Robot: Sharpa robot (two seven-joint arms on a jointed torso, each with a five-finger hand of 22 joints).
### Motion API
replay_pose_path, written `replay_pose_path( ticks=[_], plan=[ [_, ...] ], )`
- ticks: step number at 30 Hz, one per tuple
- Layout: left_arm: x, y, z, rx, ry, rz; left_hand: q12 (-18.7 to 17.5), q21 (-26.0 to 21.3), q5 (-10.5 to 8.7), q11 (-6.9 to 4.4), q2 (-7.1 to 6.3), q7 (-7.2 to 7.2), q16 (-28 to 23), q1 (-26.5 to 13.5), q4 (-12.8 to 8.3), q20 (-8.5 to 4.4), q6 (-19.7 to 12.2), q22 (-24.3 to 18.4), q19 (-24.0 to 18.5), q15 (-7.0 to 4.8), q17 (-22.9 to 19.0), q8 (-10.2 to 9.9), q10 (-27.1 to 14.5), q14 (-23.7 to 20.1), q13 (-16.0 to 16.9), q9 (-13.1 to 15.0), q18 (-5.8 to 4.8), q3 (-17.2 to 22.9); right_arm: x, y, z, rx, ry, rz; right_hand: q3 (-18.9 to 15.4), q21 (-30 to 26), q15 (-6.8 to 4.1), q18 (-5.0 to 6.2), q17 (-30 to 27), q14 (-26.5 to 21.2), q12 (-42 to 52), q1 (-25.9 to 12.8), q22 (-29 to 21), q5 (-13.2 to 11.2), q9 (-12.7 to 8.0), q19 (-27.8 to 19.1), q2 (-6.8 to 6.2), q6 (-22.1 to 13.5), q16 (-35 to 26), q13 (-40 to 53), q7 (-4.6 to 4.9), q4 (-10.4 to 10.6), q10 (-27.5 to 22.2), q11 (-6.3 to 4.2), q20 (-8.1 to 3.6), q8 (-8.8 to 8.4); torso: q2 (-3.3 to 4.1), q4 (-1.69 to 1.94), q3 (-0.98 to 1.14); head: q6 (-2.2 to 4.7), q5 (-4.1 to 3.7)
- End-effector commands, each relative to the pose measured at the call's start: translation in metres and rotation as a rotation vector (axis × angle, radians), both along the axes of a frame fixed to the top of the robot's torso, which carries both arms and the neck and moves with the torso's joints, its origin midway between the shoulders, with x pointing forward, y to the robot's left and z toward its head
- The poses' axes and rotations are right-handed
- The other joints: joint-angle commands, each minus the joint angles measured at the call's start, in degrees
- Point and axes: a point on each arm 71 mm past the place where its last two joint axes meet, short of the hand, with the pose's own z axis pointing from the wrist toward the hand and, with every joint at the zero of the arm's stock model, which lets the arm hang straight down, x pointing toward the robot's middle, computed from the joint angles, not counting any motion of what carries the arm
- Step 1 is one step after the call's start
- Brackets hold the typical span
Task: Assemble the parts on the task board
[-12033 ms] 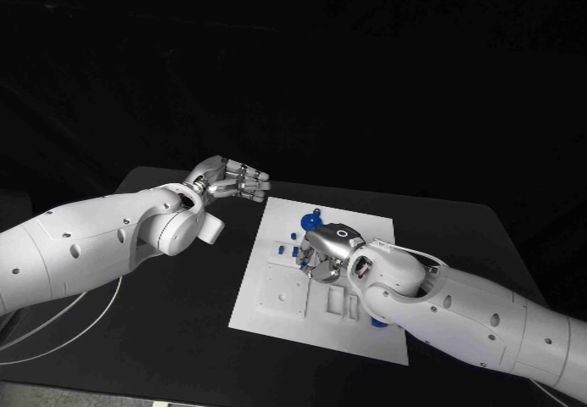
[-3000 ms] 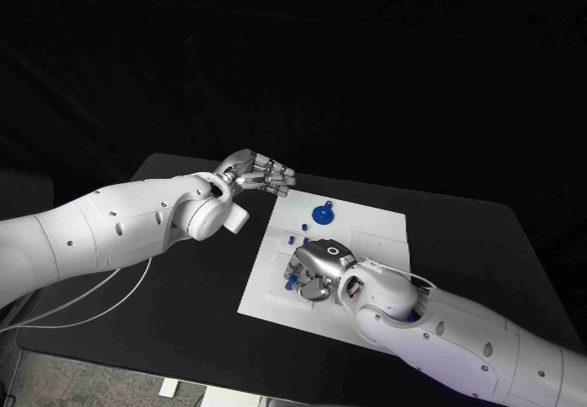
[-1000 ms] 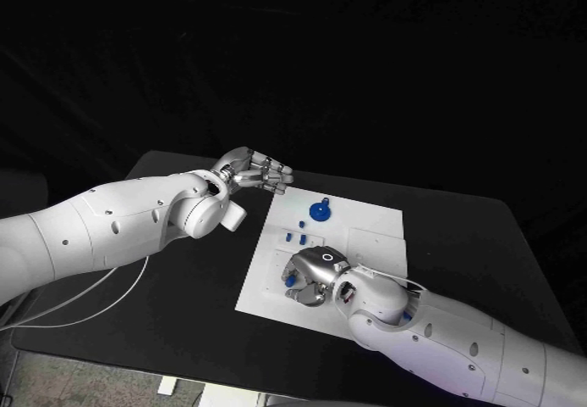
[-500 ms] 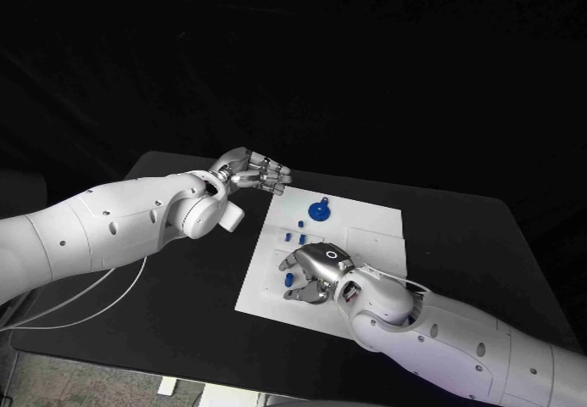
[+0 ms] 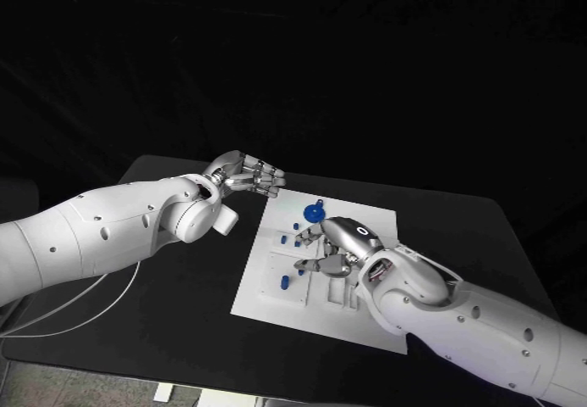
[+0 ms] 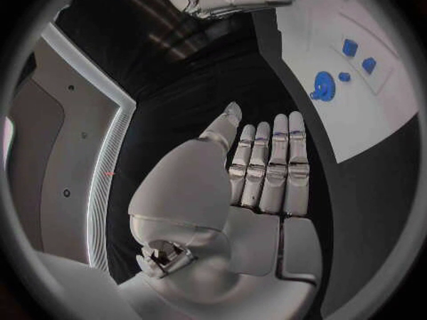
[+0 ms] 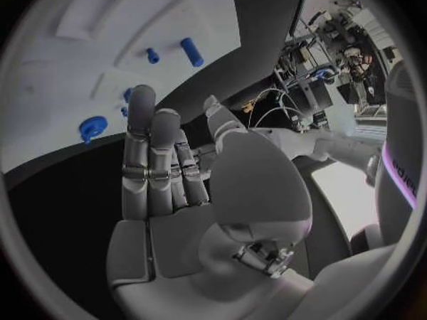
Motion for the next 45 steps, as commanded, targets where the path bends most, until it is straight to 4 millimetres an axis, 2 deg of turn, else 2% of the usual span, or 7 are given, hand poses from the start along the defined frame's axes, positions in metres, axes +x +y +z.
replay_pose_path(
  ticks=[1, 4, 9, 15, 22, 29, 45],
  plan=[
    [-0.001, 0.0, 0.0, -0.008, -0.001, -0.008, 0.0, 0.3, 0.15, 0.04, 0.13, 0.06, 0.0, 0.0, 0.3, 0.31, 0.0, -0.1, 0.1, 0.19, 0.1, 0.0, -0.2, -0.3, 0.0, 0.0, 0.11, -0.2, 0.002, -0.02, 0.006, 0.123, 0.133, -0.015, 0.6, 0.7, -1.22, -1.04, 0.5, 0.0, 1.4, -0.7, 0.4, 0.8, 0.1, 2.2, 1.94, 2.0, 0.6, 0.2, -0.25, -0.9, 6.0, -1.57, -1.22, 0.03, -0.29, -0.39, -0.08, -0.26, -0.99],
    [-0.001, 0.002, 0.0, -0.008, -0.002, -0.002, 0.0, 0.3, 0.15, 0.04, 0.13, 0.06, 0.0, 0.0, 0.3, 0.31, 0.0, -0.1, 0.1, 0.19, 0.1, 0.0, -0.2, -0.3, 0.0, 0.0, 0.11, -0.2, 0.003, -0.042, 0.011, 0.126, 0.169, -0.026, 1.8, 2.1, -3.92, -3.28, 1.6, -0.1, 12.0, -0.6, 1.3, 0.1, 0.5, 2.1, 3.91, 7.8, 1.5, 6.7, -2.79, -3.2, 15.4, -5.82, -3.74, 0.28, -0.55, -0.71, -0.11, -0.46, -1.65],
    [-0.002, 0.005, -0.003, -0.007, 0.0, 0.004, 0.0, 0.3, 0.15, 0.04, 0.13, 0.06, 0.0, 0.0, 0.3, 0.31, 0.0, -0.1, 0.1, 0.19, 0.1, 0.0, -0.2, -0.3, 0.0, 0.0, 0.11, -0.2, 0.005, -0.079, 0.008, 0.1, 0.291, -0.089, 2.7, 4.7, -4.78, -5.12, 4.9, 0.0, 44.2, -4.0, 3.8, 0.3, 1.4, 2.0, 5.5, 10.2, 4.2, 37.4, -4.02, -5.0, 4.3, -7.21, -5.3, 0.06, -0.85, -0.91, -0.03, -0.83, -2.78],
    [-0.004, 0.008, -0.008, -0.006, 0.009, 0.009, 0.1, 0.3, 0.14, 0.03, 0.13, 0.05, 0.0, -0.1, 0.3, 0.29, 0.1, -0.2, 0.2, 0.17, 0.1, 0.0, -0.1, -0.2, 0.0, 0.0, 0.09, -0.2, 0.006, -0.114, -0.009, 0.009, 0.506, -0.204, 4.6, 9.1, -4.63, -4.43, 14.5, -0.5, 60.9, -6.8, 9.0, 2.7, 4.6, 1.4, 4.48, 8.6, 11.2, 61.0, -3.98, 0.7, 9.1, -6.79, -5.12, 0.0, -1.18, -0.94, 0.19, -1.17, -3.72],
    [-0.009, 0.011, -0.013, -0.012, 0.017, 0.01, 0.1, 0.3, 0.12, 0.03, 0.02, 0.09, 0.0, -0.2, 0.4, 0.3, 0.0, -0.2, 0.2, 0.18, 0.1, -0.1, -0.1, -0.2, 0.0, 0.0, 0.08, -0.3, 0.002, -0.145, -0.027, -0.099, 0.744, -0.387, 10.9, 9.4, -4.53, -4.08, 17.1, -0.3, 60.2, -10.8, 11.1, -1.2, 8.7, 1.1, 4.9, 7.3, 11.6, 64.4, -3.94, -0.8, 10.0, -6.78, -4.95, 0.02, -1.33, -1.25, 0.47, -1.67, -4.41],
    [-0.013, 0.011, -0.016, -0.019, 0.023, 0.004, 0.1, 0.2, 0.11, 0.03, -0.03, 0.1, 0.0, -0.3, 0.4, 0.32, -0.1, -0.2, 0.2, 0.2, 0.1, -0.1, -0.1, -0.3, 0.0, 0.0, 0.07, -0.5, -0.004, -0.153, -0.034, -0.181, 0.854, -0.417, 10.5, 11.9, -4.54, -4.19, 19.7, 0.1, 60.2, -14.7, 14.5, -3.6, 11.0, 1.8, 2.91, 7.7, 13.0, 66.5, -4.12, 4.1, 11.2, -6.81, -4.97, 0.02, -1.29, -1.17, 0.4, -1.87, -4.95],
    [-0.014, 0.01, -0.017, -0.024, 0.027, -0.001, 0.1, 0.2, 0.07, 0.05, -0.07, 0.1, 0.0, -0.4, 0.5, 0.35, -0.2, -0.3, 0.2, 0.22, 0.1, 0.0, -0.1, -0.3, 0.0, 0.0, 0.07, -0.7, -0.006, -0.156, -0.042, -0.261, 0.917, -0.436, 10.1, 13.3, -4.3, -3.95, 21.1, 0.2, 59.5, -16.1, 18.6, -4.1, 10.8, 1.7, 1.27, 5.8, 13.4, 68.2, -3.53, 7.5, 11.7, -6.44, -4.71, -0.02, -1.26, -1.03, 0.2, -2.33, -5.51]
  ],
)
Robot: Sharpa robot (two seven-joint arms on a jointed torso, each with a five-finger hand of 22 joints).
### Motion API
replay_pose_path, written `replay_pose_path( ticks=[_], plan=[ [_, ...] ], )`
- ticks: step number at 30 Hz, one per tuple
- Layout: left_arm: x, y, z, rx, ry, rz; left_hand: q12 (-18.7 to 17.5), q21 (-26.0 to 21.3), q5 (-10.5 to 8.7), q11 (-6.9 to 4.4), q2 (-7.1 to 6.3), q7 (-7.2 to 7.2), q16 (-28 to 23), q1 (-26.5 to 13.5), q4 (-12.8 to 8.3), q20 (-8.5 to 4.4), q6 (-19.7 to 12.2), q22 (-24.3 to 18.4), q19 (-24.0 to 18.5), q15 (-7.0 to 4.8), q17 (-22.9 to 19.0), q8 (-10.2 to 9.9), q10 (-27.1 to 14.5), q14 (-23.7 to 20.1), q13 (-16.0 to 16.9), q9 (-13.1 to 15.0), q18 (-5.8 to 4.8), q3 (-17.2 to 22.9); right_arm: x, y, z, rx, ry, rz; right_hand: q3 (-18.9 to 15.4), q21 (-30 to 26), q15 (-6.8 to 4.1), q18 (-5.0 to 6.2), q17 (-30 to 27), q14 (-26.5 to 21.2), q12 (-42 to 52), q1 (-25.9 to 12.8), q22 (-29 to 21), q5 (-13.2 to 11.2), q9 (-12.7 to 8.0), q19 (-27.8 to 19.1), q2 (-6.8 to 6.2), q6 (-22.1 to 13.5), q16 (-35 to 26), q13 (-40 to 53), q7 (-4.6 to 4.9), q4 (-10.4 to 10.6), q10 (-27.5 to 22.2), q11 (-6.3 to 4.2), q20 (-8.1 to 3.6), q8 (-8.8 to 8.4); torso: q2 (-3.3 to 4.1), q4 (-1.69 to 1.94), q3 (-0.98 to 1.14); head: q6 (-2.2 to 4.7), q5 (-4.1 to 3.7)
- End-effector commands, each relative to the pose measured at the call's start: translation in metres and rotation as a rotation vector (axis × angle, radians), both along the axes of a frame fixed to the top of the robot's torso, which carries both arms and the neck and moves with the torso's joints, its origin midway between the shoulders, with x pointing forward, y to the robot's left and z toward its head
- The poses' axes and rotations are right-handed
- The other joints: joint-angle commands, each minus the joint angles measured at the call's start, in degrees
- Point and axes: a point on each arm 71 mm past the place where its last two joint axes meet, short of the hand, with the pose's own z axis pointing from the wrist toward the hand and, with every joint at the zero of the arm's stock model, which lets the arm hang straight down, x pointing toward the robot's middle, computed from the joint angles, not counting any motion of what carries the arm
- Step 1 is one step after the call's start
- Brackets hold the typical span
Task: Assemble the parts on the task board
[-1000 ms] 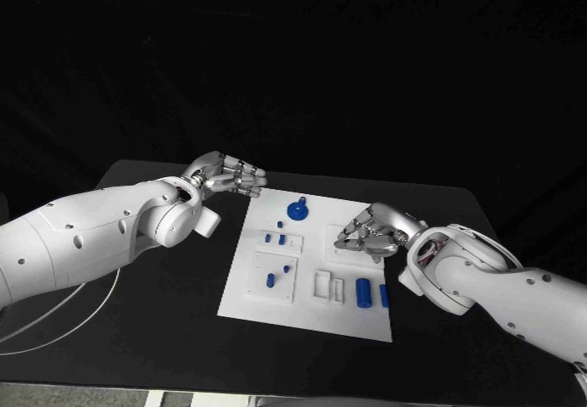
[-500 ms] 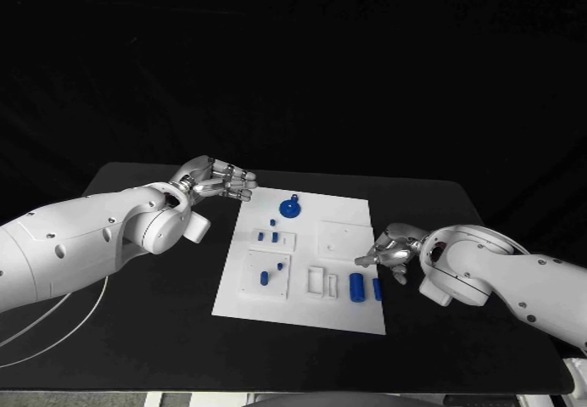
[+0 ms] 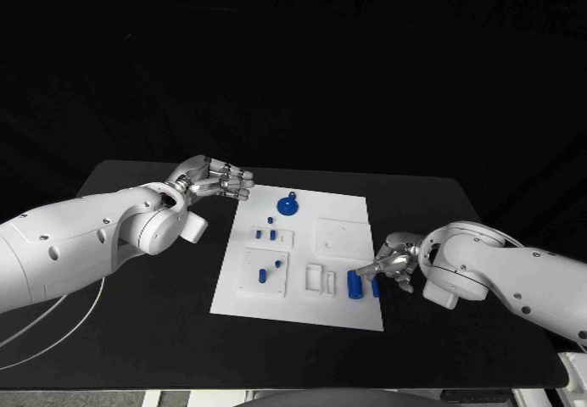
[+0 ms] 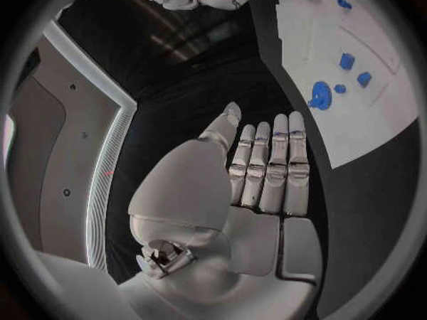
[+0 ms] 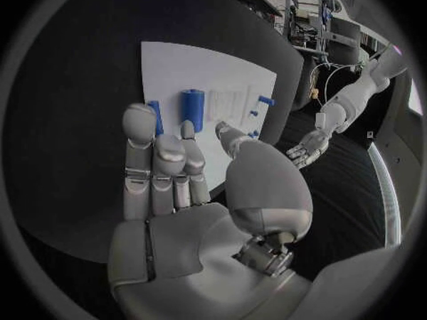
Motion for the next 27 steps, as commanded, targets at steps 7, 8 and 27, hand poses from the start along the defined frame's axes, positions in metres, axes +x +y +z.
replay_pose_path(
  ticks=[7, 8, 27],
  plan=[
    [-0.001, -0.002, 0.001, -0.018, -0.008, -0.009, 0.1, 0.2, 0.07, 0.05, -0.07, 0.1, 0.0, -0.4, 0.1, 0.36, -0.2, 0.0, 0.2, 0.22, 0.1, 0.0, -0.1, -0.3, 0.0, 0.0, 0.07, -0.3, -0.001, 0.003, -0.011, -0.051, 0.053, -0.012, -0.1, -0.8, 0.46, 0.5, 0.3, 0.3, -0.2, -0.2, 0.8, -0.4, -1.8, 1.9, -1.55, -2.4, 0.2, 0.6, 0.57, 1.6, 0.4, 0.3, 0.32, -0.07, 0.02, 0.05, -0.06, -0.07, -0.19],
    [-0.001, -0.002, 0.001, -0.018, -0.008, -0.01, 0.1, 0.2, 0.07, 0.05, -0.07, 0.1, 0.0, -0.4, 0.1, 0.36, -0.2, 0.0, 0.2, 0.22, 0.1, 0.0, -0.1, -0.3, 0.0, 0.0, 0.07, -0.3, 0.0, 0.005, -0.013, -0.049, 0.053, -0.013, -0.2, -0.9, 0.54, 0.55, 0.3, 0.3, -0.2, -0.1, 0.9, -0.4, -2.3, 1.9, -1.72, -2.7, 0.1, 0.6, 0.69, 1.7, 0.4, 0.4, 0.4, -0.02, 0.02, 0.04, -0.04, -0.08, -0.18],
    [-0.001, -0.001, 0.002, -0.025, -0.007, -0.013, 0.1, 0.1, -0.26, 0.1, -0.13, 0.17, 0.0, -0.5, 0.2, 0.45, -0.5, -0.4, 0.2, 0.31, 0.1, 0.0, -0.3, -0.4, 0.0, 0.0, 0.06, -0.8, 0.003, 0.014, -0.041, -0.075, 0.085, -0.021, -0.8, -2.3, 0.81, 0.78, 0.6, 0.3, -1.0, 0.2, 2.5, -0.5, -7.1, 2.1, -3.19, -4.2, -0.4, 0.5, 1.35, 3.3, -0.1, 0.78, 0.65, 0.03, 0.03, 0.02, -0.12, -0.21, 0.25]
  ],
)
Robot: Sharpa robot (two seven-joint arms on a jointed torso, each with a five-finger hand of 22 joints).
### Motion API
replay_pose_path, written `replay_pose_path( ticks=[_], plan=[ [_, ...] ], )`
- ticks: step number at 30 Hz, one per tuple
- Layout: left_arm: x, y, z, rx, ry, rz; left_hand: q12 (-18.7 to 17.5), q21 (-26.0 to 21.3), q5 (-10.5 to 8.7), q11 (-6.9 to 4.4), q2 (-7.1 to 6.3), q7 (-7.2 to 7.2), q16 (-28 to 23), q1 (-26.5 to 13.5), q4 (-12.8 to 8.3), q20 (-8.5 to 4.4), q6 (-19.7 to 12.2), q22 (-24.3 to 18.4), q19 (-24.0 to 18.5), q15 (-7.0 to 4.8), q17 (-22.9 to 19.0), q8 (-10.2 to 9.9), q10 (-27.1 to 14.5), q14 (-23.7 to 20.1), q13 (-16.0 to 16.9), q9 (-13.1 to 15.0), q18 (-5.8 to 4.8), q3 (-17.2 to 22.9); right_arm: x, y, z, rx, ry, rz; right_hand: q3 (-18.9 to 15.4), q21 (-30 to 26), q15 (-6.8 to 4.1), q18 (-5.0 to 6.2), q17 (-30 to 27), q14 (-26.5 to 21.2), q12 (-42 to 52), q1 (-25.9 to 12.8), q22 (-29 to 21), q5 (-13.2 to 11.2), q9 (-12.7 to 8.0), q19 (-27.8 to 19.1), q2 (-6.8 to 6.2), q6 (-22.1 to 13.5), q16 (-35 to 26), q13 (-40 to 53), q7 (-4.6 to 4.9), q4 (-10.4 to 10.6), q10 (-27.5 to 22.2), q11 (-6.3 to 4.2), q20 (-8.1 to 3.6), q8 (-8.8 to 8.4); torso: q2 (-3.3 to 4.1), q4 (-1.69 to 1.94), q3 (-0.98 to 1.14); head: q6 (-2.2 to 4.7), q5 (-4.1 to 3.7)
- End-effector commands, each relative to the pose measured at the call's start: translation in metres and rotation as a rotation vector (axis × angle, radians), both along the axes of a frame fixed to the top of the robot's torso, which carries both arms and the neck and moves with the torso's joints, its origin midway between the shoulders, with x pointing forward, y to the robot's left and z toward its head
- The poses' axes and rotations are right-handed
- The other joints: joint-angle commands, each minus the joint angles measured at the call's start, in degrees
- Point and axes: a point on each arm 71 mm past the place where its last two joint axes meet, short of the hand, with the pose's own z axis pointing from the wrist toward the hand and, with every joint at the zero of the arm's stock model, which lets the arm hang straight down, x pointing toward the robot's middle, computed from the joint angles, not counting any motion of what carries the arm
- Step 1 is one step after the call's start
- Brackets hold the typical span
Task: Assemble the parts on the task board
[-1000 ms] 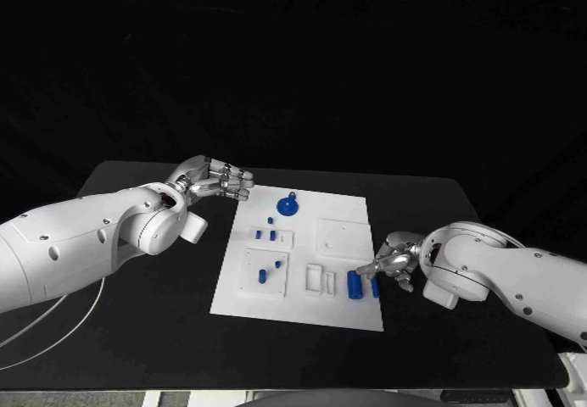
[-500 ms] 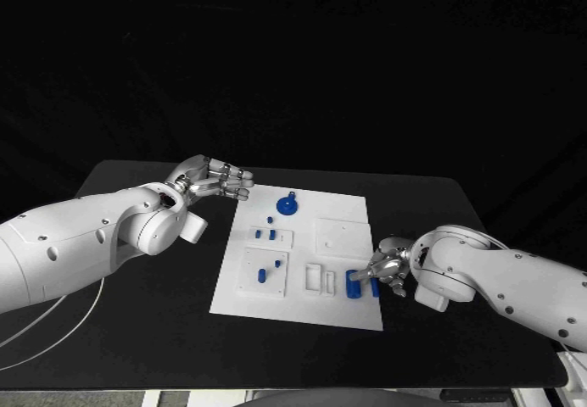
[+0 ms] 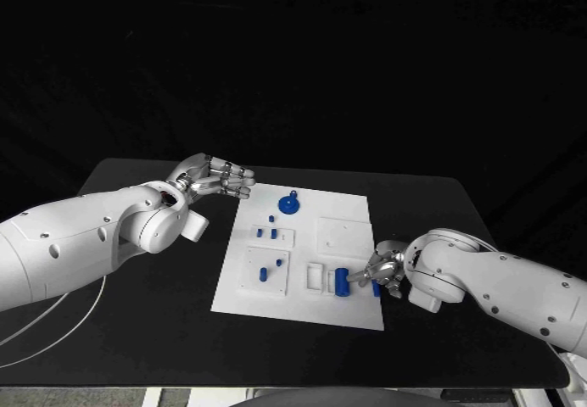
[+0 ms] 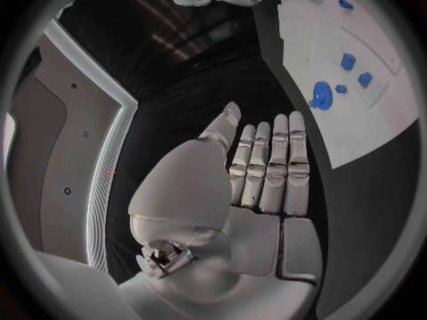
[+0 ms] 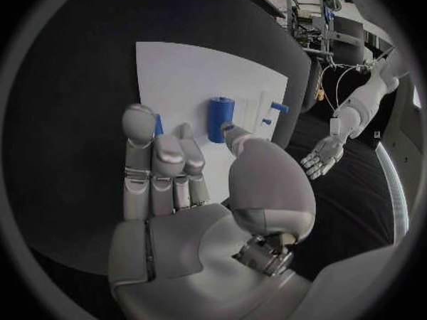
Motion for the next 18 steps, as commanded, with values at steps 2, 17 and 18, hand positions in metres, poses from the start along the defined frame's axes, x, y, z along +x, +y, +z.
replay_pose_path(
  ticks=[2, 17, 18],
  plan=[
    [-0.001, -0.002, 0.001, -0.017, -0.004, -0.013, 0.1, 0.1, -0.26, 0.1, -0.13, -0.03, 0.0, -0.5, 0.0, 0.25, -0.2, -0.1, 0.0, 0.1, 0.1, 0.0, -0.3, -0.2, 0.0, 0.0, 0.05, -0.2, -0.004, 0.0, -0.01, -0.052, 0.031, -0.012, -0.1, -0.4, 0.36, 0.79, 0.1, -0.1, -0.3, -0.2, 0.2, -0.3, -0.9, 2.2, -0.17, 0.2, -0.4, -0.1, 0.01, 0.3, -0.1, 0.34, 0.19, -0.33, 0.0, -0.04, -0.06, -0.03, 0.01],
    [-0.001, -0.001, 0.0, -0.013, 0.006, -0.013, 0.1, 0.1, -0.26, 0.1, -0.13, -0.03, 0.0, -0.5, 0.0, 0.25, -0.2, -0.1, 0.0, 0.1, 0.1, 0.0, -0.3, -0.2, 0.0, 0.0, 0.05, -0.2, -0.008, 0.022, -0.008, 0.005, 0.025, 0.017, -0.2, -0.6, 0.12, 0.55, 0.5, 0.0, -0.1, -0.1, 0.9, -0.3, -0.9, 2.3, 0.03, 1.9, -0.3, 0.2, -0.47, 0.4, 0.3, 0.0, -0.05, -0.32, 0.05, -0.06, -0.06, -0.28, 0.08],
    [-0.001, -0.001, 0.0, -0.013, 0.006, -0.013, 0.1, 0.1, -0.26, 0.1, -0.13, -0.03, 0.0, -0.5, 0.0, 0.25, -0.2, -0.1, 0.0, 0.1, 0.1, 0.0, -0.3, -0.2, 0.0, 0.0, 0.05, -0.2, -0.009, 0.023, -0.008, 0.006, 0.028, 0.021, -0.2, -0.6, 0.1, 0.53, 0.5, 0.0, 0.0, -0.1, 0.9, -0.3, -0.9, 2.3, 0.08, 1.9, -0.3, 0.2, -0.49, 0.4, 0.3, -0.02, -0.06, -0.32, 0.05, -0.07, -0.07, -0.3, 0.07]
  ],
)
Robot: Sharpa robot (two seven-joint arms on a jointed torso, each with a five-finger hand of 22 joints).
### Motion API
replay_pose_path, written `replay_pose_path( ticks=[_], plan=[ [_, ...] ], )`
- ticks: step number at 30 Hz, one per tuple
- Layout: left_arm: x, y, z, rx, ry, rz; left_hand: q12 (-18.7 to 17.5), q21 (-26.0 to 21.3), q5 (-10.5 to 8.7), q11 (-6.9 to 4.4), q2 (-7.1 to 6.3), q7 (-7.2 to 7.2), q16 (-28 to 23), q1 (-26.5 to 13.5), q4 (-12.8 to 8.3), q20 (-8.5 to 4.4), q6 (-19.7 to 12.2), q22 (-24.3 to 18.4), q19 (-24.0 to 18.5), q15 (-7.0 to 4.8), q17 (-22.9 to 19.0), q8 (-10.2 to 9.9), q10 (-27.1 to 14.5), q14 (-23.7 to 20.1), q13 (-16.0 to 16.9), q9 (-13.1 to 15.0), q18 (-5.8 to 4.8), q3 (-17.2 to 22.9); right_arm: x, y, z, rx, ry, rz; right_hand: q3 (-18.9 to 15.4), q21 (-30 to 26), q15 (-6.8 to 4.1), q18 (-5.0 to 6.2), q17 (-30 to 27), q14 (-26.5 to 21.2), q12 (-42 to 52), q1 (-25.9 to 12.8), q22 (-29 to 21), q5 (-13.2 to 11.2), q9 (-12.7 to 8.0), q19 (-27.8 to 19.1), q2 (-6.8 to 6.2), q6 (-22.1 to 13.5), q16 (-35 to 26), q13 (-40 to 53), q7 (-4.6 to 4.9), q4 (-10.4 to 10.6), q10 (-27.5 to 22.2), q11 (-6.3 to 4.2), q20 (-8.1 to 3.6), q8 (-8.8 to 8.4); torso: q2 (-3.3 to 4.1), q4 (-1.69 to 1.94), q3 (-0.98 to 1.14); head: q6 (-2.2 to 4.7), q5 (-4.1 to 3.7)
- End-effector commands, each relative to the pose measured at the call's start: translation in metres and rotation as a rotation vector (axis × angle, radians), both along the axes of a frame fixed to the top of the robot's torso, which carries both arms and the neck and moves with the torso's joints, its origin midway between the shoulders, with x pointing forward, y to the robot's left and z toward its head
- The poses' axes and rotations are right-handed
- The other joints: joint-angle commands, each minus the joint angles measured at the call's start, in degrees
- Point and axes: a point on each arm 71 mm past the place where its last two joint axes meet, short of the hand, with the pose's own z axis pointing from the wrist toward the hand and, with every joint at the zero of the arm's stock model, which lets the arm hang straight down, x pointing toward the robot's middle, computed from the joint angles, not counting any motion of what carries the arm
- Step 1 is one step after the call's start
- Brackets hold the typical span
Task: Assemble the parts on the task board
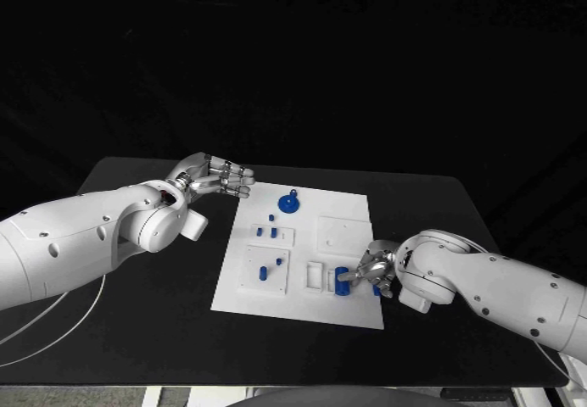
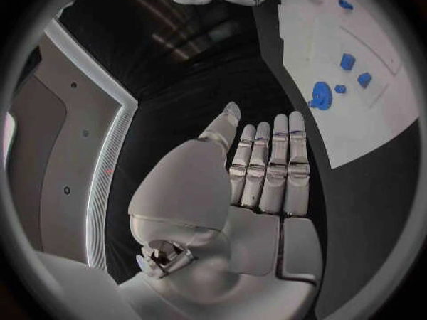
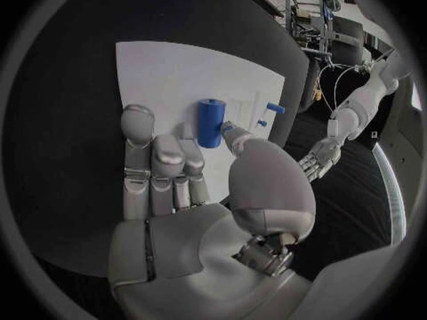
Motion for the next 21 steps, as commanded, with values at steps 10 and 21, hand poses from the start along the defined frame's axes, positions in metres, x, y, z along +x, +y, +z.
replay_pose_path(
  ticks=[10, 21],
  plan=[
    [-0.001, -0.003, 0.0, -0.011, 0.008, -0.015, 0.1, 0.1, -0.17, 0.13, 0.05, -0.05, 0.0, -0.3, 0.0, 0.27, -0.2, -0.4, 0.1, 0.12, 0.1, 0.0, -0.3, -0.3, 0.0, 0.0, 0.09, -0.5, -0.009, 0.011, -0.013, -0.015, 0.062, 0.022, 0.1, -0.6, 0.03, 0.96, 0.2, 0.0, -0.1, 0.0, 0.6, -0.3, -0.7, 2.4, 0.79, 0.8, -0.4, 0.1, 0.04, -1.2, 0.3, -0.04, -0.05, 0.32, 0.01, -0.12, 0.07, -0.25, -0.07],
    [-0.001, -0.002, 0.0, -0.009, 0.013, -0.016, 0.1, 0.1, -0.17, 0.13, 0.05, -0.05, 0.0, -0.3, 0.0, 0.27, -0.2, -0.4, 0.1, 0.12, 0.1, 0.0, -0.3, -0.3, 0.0, 0.0, 0.09, -0.5, -0.007, 0.013, -0.022, -0.038, 0.052, 0.007, 0.9, -0.8, 0.22, 1.2, 0.1, 0.0, 0.1, -0.2, 1.2, 2.0, -0.5, 2.4, 3.2, 0.7, -0.2, 0.1, 0.13, -5.1, 0.3, 0.05, 0.22, 0.29, 0.05, -0.1, 0.09, -0.27, -0.15]
  ],
)
